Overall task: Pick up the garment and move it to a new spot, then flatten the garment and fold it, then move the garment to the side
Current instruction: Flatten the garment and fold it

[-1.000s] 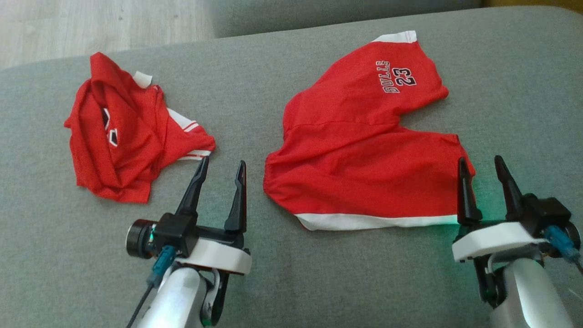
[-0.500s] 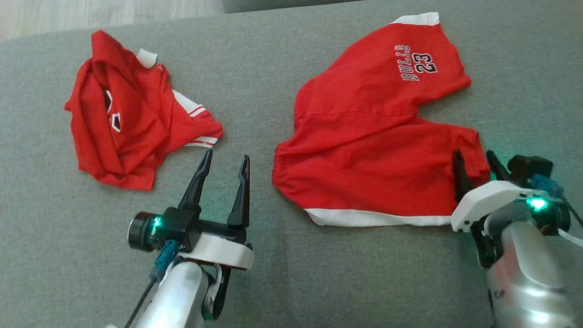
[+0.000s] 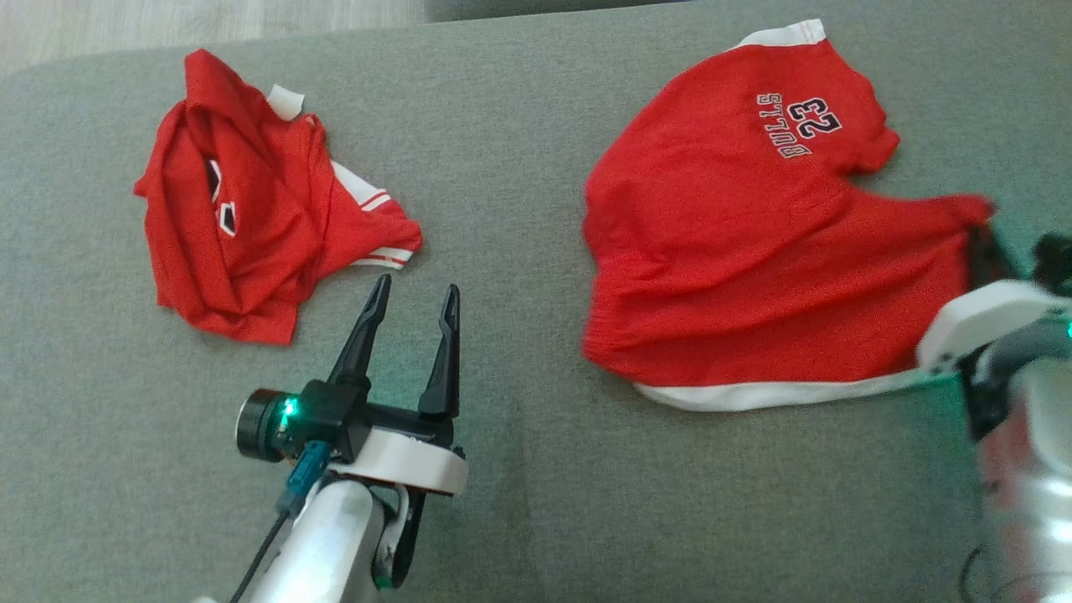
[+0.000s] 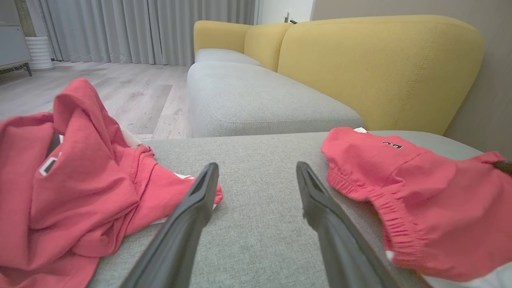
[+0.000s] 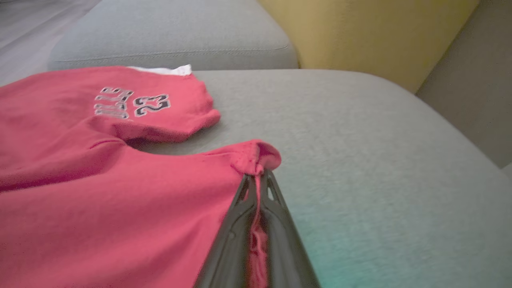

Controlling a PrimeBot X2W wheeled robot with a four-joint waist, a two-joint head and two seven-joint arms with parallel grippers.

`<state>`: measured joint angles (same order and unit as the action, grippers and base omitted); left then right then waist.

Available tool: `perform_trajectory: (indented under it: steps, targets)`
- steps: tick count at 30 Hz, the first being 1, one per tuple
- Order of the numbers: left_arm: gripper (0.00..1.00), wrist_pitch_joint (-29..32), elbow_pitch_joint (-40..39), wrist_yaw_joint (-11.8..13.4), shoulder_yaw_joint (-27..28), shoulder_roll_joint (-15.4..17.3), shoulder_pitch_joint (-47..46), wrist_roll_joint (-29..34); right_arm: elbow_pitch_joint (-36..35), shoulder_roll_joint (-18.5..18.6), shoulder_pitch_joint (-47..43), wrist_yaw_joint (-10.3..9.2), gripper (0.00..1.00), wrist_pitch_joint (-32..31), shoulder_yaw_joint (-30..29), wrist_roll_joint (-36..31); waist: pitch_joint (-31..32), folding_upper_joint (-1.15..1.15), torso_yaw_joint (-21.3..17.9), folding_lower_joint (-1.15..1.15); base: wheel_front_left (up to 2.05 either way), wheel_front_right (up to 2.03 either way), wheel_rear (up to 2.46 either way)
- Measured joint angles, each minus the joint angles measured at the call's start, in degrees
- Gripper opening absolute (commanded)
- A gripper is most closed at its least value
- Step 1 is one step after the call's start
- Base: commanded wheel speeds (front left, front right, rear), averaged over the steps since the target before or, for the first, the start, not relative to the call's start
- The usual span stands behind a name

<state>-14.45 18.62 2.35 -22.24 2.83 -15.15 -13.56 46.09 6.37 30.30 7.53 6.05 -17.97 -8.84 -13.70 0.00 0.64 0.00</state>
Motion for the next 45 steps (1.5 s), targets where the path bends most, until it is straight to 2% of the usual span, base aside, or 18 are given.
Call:
perform_trajectory:
  steps: [9, 10, 11, 12, 16, 20, 25, 30, 32, 35, 38, 45]
  targets:
    - [1.0, 0.0, -0.27, 0.18, -0.45, -0.01, -0.01, -0.05, 1.05, 5.48, 3.37, 0.0, 0.0, -1.54, -7.1, -6.05, -0.78, 0.0, 1.03, 0.0, 0.0, 0.0, 0.0]
    - [1.0, 0.0, -0.27, 0.18, -0.48, -0.01, -0.02, -0.07, 1.51, 5.65, 3.36, 0.0, 0.1, -2.33, -7.58, -7.17, -0.89, 0.0, 1.1, 0.0, 0.0, 0.0, 0.0]
    - [1.0, 0.0, -0.27, 0.18, -0.51, 0.0, -0.02, -0.07, 1.59, 5.7, 3.32, 0.0, 0.96, -2.27, -8.05, -8.55, -1.01, 0.0, 1.16, 0.0, 0.0, 0.0, 0.0]
    - [1.0, 0.0, -0.27, 0.18, -0.58, -0.01, -0.04, -0.07, 1.42, 5.64, 3.35, 0.0, 1.0, -1.83, -8.9, -9.43, -1.12, 0.0, 1.21, 0.0, 0.0, 0.0, 0.0]
    - [1.0, 0.0, -0.24, 0.2, -0.66, 0.0, -0.07, -0.07, -0.98, 3.33, 3.64, 0.0, 1.0, 2.79, -11.38, -11.55, -0.85, 0.0, 1.03, 0.0, 0.0, 0.0, 0.0]
    - [1.0, 0.0, 0.01, 0.19, -0.65, -0.01, -0.07, -0.07, -3.61, -0.9, 3.85, 0.0, 1.0, 6.91, -9.42, -10.65, 0.36, 0.0, 0.67, 0.0, 0.0, 0.0, 0.0]
    - [1.0, 0.0, 0.19, 0.15, -0.46, 0.0, 0.16, -0.07, -9.11, -2.91, 0.74, 0.0, 1.0, 8.2, 2.08, -2.79, 2.46, 0.0, 0.03, 0.0, 0.0, 0.0, 0.0]
    - [1.0, 0.0, 0.47, 0.08, -0.48, -0.01, 0.57, -0.07, -16.35, -2.91, -9.12, 0.0, 1.0, 8.33, 17.96, 10.76, 4.56, 0.0, -0.14, -0.01, 0.0, 0.0, 0.0]
    - [1.0, 0.0, 0.59, 0.08, -0.46, 0.0, 0.83, -0.08, -17.73, -3.19, -12.84, 0.0, 1.0, 8.33, 23.51, 13.61, 5.27, 0.0, -0.08, -0.01, 0.0, 0.0, 0.0]
    - [1.0, 0.0, 0.63, 0.08, -0.46, 0.0, 1.71, -0.09, -18.02, -3.2, -16.38, 0.0, 1.0, 8.06, 30.17, 14.56, 6.12, 0.0, 0.12, -0.01, 0.0, 0.0, 0.0]
    - [1.0, 0.0, 0.64, 0.08, -0.46, 0.0, 2.29, -0.09, -18.07, -3.2, -16.96, 0.0, 1.0, 7.2, 34.26, 14.86, 6.42, 0.0, 0.45, -0.01, 0.0, 0.0, 0.0]
    - [1.0, 0.0, 0.27, 0.18, -0.71, 0.0, 2.29, -0.67, -16.7, -3.2, -16.13, 0.0, 1.0, 3.8, 37.95, 14.1, 4.96, 0.0, 1.54, 0.0, 0.0, 0.0, 0.0]
